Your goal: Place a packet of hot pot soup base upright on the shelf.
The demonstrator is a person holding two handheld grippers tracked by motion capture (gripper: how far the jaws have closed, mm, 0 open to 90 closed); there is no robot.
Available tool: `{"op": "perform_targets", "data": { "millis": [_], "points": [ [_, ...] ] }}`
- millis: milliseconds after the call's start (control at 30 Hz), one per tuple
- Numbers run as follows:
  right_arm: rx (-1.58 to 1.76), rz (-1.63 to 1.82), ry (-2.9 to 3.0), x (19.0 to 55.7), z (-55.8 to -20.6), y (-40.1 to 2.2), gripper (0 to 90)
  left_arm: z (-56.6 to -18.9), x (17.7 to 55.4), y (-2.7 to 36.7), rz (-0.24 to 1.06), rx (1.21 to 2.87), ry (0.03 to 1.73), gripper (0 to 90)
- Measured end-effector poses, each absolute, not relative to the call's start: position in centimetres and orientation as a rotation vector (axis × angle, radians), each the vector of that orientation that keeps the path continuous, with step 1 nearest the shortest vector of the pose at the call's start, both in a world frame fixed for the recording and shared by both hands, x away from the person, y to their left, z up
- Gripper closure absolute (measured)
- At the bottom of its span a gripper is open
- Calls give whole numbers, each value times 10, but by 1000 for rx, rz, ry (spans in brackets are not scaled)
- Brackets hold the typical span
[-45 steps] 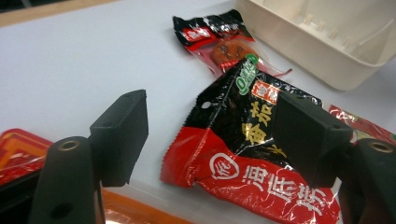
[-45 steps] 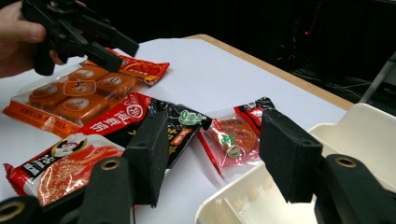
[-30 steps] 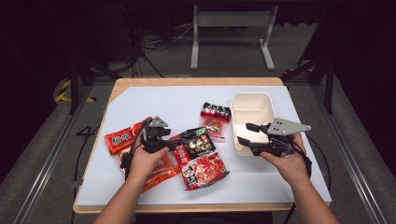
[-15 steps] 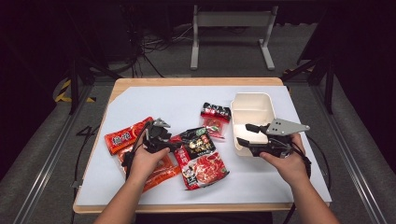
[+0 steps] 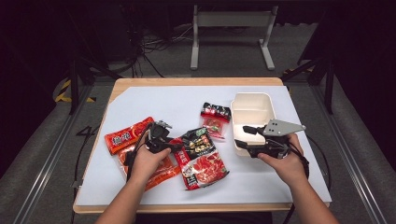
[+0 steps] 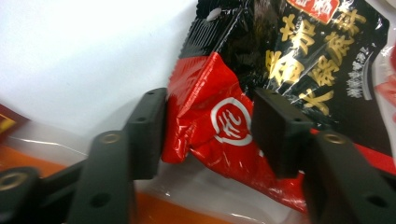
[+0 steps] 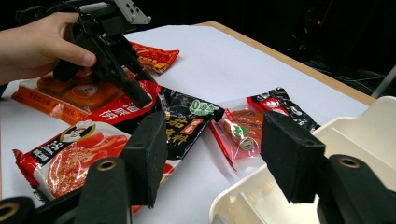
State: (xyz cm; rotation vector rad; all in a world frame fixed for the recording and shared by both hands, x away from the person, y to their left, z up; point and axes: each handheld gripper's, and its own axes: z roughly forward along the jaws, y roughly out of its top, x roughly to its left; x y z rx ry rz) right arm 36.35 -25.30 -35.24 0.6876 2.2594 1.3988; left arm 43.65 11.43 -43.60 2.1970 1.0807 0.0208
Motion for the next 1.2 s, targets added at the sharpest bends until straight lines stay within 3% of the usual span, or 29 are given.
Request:
{"op": "perform_targets", "data": {
  "millis": [167, 267, 433, 1200],
  "points": [
    [684, 1393, 2260, 364, -353, -252, 415, -436, 435, 116, -4, 2172, 1105, 629],
    [685, 1390, 2261, 364, -353, -251, 415, -435, 433, 118, -8, 2150, 1115, 756],
    [681, 1385, 2261, 363, -353, -251, 414, -431, 428, 117, 43, 2141, 1110, 823],
    [655, 1388, 2229, 358, -344, -252, 411, -386, 400, 118, 144, 2022, 934, 864]
  ]
}}
